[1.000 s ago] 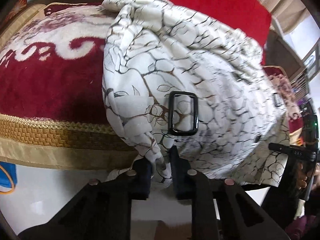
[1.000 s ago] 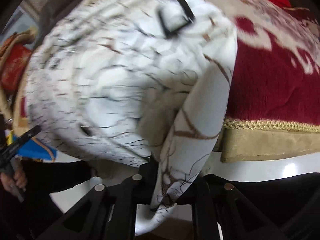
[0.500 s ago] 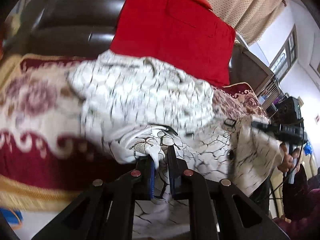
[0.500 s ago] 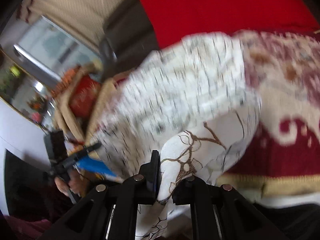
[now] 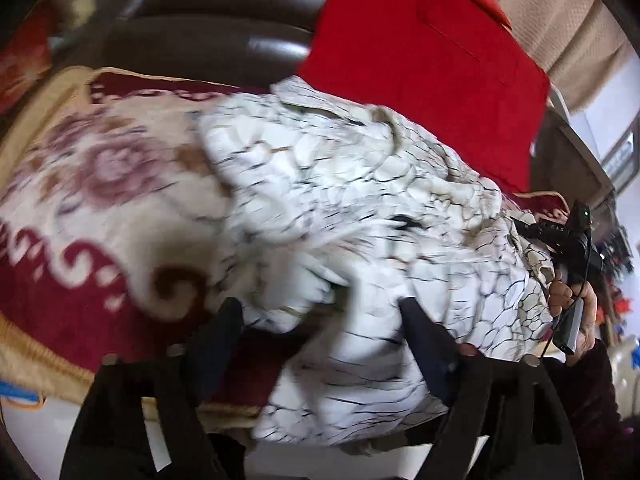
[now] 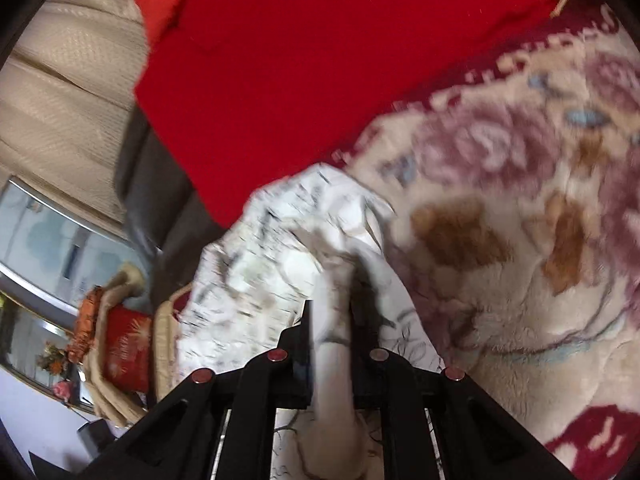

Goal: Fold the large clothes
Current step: 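Lift and fold the coat hem over the body with both grippers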

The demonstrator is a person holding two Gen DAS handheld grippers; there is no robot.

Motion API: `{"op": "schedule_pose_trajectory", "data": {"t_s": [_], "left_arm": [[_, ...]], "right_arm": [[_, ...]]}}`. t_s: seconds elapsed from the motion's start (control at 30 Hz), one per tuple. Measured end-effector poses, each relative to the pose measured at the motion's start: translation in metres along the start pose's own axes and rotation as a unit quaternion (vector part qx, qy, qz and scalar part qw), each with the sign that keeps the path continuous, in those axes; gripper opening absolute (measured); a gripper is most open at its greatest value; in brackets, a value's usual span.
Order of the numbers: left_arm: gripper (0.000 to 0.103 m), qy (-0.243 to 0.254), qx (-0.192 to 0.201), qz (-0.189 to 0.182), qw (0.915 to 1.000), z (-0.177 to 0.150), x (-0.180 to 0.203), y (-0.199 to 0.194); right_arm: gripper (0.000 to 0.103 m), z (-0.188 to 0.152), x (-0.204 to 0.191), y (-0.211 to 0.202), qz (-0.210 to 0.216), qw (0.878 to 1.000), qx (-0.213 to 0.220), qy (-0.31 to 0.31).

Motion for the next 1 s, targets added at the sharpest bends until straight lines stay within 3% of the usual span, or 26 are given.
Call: {"op": "schedule_pose_trajectory", "data": {"t_s": [0.13, 0.3, 0.43, 0.47, 0.5, 0.53, 0.57, 0.6, 0.67, 0.7, 0.73, 0.8, 0.97, 1.0], "left_arm": [[0.090, -0.029, 0.015, -0.017, 0.9993, -0.033, -0.005, -0.004], [0.090, -0.016, -0.010, -0.023, 0.9996, -0.064, 0.005, 0.028], [0.090, 0.047, -0.059, 0.017, 0.9970, -0.076, 0.025, 0.066], [0.081, 0.066, -0.063, 0.027, 0.9955, -0.077, 0.030, 0.069], [0.058, 0.077, -0.065, 0.023, 0.9947, -0.077, 0.034, 0.068], [0.044, 0.085, -0.075, 0.002, 0.9935, -0.076, 0.039, 0.064], [0.020, 0.084, -0.084, -0.015, 0.9928, -0.075, 0.041, 0.062], [0.012, 0.080, -0.097, -0.039, 0.9913, -0.074, 0.045, 0.058], [0.010, 0.087, -0.101, -0.050, 0.9898, -0.072, 0.052, 0.050], [0.009, 0.091, -0.100, -0.064, 0.9888, -0.070, 0.057, 0.045], [0.008, 0.091, -0.095, -0.088, 0.9873, -0.067, 0.063, 0.037], [0.008, 0.092, -0.088, -0.117, 0.9849, -0.062, 0.071, 0.025], [0.008, 0.075, -0.084, -0.162, 0.9803, -0.051, 0.076, 0.013], [0.008, 0.072, -0.085, -0.169, 0.9793, -0.052, 0.075, 0.008]], "right_arm": [[0.010, -0.002, 0.005, -0.002, 0.016, 1.000, 0.014, 0.004], [0.010, -0.005, 0.013, 0.007, 0.032, 0.999, 0.019, 0.016], [0.010, -0.006, 0.009, 0.005, 0.023, 0.999, 0.023, 0.003], [0.010, -0.007, 0.010, 0.004, 0.023, 0.999, 0.022, 0.001], [0.011, -0.007, 0.010, 0.003, 0.025, 1.000, 0.019, 0.000], [0.012, -0.007, 0.011, 0.002, 0.027, 0.999, 0.017, -0.001], [0.012, -0.008, 0.011, 0.000, 0.030, 0.999, 0.014, -0.003], [0.013, -0.008, 0.011, -0.003, 0.033, 0.999, 0.009, -0.007], [0.022, -0.008, 0.012, -0.008, 0.032, 0.999, -0.001, -0.014], [0.036, -0.010, 0.012, -0.010, 0.025, 0.999, -0.009, -0.019], [0.059, -0.012, 0.013, -0.013, 0.023, 0.999, -0.017, -0.021], [0.084, -0.018, 0.012, -0.022, 0.054, 0.998, -0.023, -0.023], [0.083, -0.044, 0.003, -0.044, 0.004, 0.994, -0.029, -0.103], [0.071, -0.050, 0.000, -0.049, -0.009, 0.992, -0.028, -0.122]]}}
Point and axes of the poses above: each gripper's, at about its wrist camera, not at the fingertips, and y roughly the way its jaws point, x to its right, z to its top, the point moved 3 cm from there along y, roughly the way its jaws point, and after that the axes turned 7 degrees about -z, right-handed, at the moved point
